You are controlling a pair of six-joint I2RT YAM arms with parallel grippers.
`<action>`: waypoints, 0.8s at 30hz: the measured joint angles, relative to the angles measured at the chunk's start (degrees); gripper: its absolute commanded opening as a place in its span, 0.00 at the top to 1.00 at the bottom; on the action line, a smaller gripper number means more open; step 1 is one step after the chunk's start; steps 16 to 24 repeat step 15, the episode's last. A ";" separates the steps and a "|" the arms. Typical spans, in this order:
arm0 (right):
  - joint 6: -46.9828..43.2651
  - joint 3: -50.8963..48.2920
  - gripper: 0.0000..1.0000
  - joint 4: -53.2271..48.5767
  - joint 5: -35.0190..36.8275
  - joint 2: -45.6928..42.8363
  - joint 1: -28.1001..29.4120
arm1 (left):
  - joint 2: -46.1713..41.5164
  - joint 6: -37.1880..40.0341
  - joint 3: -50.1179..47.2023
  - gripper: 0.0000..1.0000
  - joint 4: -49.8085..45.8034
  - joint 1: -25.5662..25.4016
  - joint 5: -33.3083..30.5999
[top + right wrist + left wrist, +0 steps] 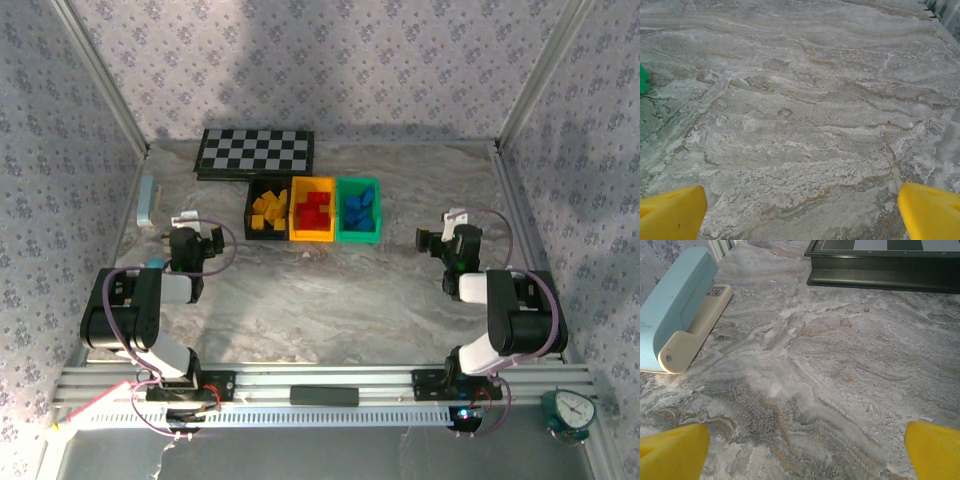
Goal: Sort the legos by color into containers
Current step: Reset both arms
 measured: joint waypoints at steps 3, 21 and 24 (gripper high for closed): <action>-0.02 0.00 0.00 0.39 -0.02 -0.02 -0.02 | 0.00 0.00 0.00 0.00 0.00 0.00 0.00; 0.00 0.00 0.00 0.44 -0.48 0.00 -0.70 | 0.00 0.00 0.00 0.00 0.00 0.00 0.00; 0.00 0.00 0.00 0.44 -0.48 0.00 -0.70 | 0.00 0.00 0.00 0.00 0.00 0.00 0.00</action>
